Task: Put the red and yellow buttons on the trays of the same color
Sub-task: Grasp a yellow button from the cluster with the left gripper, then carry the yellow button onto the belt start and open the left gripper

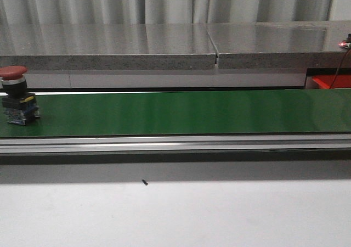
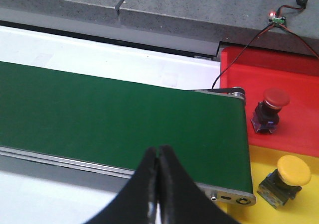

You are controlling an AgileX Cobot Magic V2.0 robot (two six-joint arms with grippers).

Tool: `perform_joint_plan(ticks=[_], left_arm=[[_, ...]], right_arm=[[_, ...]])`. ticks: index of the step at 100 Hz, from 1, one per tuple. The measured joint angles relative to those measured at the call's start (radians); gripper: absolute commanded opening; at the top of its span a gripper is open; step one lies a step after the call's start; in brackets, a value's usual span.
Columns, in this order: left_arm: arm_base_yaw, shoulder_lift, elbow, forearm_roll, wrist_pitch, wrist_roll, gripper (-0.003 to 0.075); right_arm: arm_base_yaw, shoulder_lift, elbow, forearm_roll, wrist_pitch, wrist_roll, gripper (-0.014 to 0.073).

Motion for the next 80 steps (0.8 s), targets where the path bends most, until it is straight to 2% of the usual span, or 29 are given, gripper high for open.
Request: perform_joint_plan(ticks=[19,45,59,80], left_arm=[[0.0,-0.097,0.002,-0.01,0.09,0.0,0.0106],[-0.018,-0.344,0.004,-0.042,0.197,0.0,0.0106],[-0.083,-0.421,0.004,-0.051,0.243,0.0,0.0106],[-0.212,-0.419,0.005,-0.074,0.298,0.0,0.0106]], right_arm=[[0.0,0.0,0.0,0.0,0.0,0.0,-0.0058],[0.0,0.0,0.0,0.0,0.0,0.0,-0.0058],[0.0,0.0,0.0,0.0,0.0,0.0,-0.0058],[0.0,0.0,0.0,0.0,0.0,0.0,-0.0058]])
